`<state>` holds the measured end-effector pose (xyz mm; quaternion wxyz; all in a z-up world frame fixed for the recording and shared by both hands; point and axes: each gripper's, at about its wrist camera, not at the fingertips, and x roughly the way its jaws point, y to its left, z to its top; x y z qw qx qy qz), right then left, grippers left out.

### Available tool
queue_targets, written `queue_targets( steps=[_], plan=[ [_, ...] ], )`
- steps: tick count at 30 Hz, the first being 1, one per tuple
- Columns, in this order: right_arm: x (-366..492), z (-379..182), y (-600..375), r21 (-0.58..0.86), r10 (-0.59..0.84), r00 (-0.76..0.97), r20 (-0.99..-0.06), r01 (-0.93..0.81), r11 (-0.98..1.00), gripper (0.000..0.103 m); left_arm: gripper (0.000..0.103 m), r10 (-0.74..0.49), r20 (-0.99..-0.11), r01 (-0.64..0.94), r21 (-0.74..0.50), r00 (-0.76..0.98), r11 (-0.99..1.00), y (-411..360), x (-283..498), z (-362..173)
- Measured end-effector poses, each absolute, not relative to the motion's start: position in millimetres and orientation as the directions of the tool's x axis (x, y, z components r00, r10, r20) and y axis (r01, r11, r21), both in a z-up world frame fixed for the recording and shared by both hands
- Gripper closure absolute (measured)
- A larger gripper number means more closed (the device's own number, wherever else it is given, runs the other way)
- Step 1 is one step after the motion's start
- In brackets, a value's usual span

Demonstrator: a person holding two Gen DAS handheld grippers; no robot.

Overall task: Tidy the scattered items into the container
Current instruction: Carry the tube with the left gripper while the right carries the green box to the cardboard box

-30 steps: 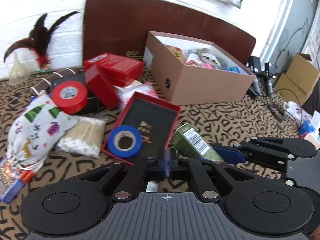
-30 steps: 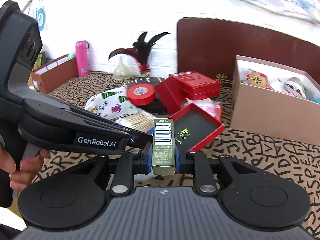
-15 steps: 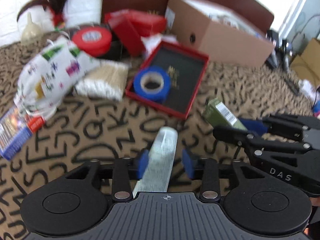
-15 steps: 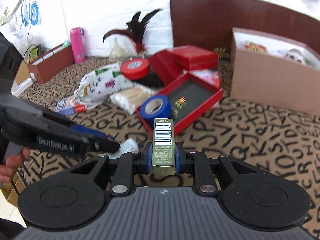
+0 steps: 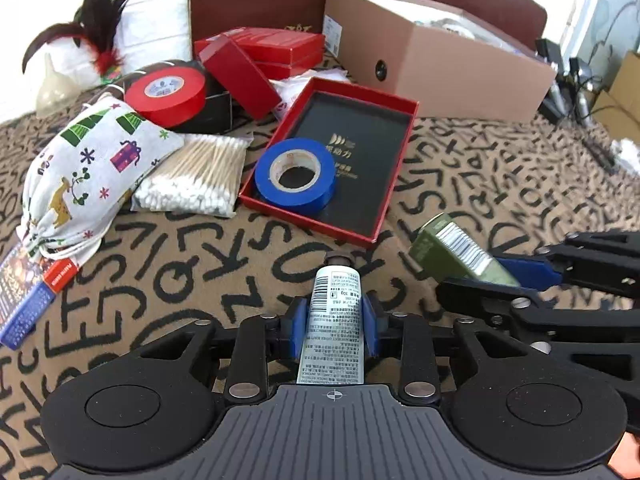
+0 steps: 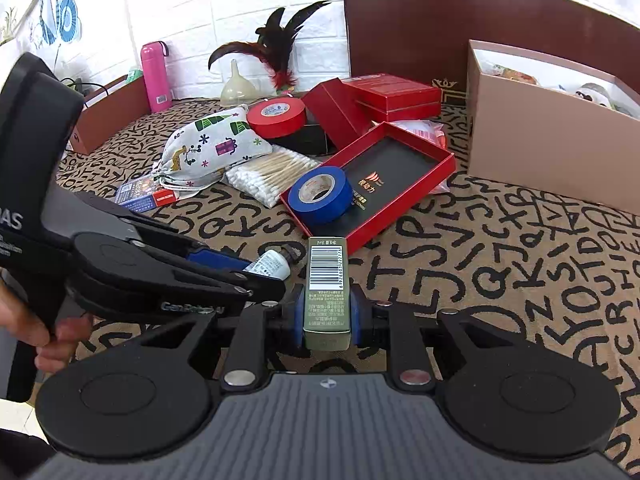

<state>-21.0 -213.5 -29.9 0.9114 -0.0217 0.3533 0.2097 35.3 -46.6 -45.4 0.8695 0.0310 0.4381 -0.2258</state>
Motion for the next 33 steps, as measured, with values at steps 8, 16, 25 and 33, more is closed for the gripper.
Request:
queue_targets(
  steps=[8,16,25,33],
  plan=[
    [-14,-9,-227,0.098,0.373,0.702,-0.607,-0.399,0.912,0.078,0.075,-0.449,-0.702,0.470,-0.182,0.554,0.864,-64,47,3],
    [8,34,-257,0.064,0.349,0.779,-0.521,-0.372,0.926,0.078,0.075,-0.516,-0.621,0.528,-0.186,0.590,0.828,-112,78,54],
    [71,81,-301,-0.040,0.223,0.867,-0.445,-0.268,0.962,0.078,0.075,-0.572,-0.560,0.571,-0.201,0.600,0.796,-191,146,93],
    [139,99,-353,-0.082,0.100,0.899,-0.426,-0.148,0.986,0.078,0.075,-0.611,-0.522,0.584,-0.241,0.596,0.775,-261,217,110]
  ],
)
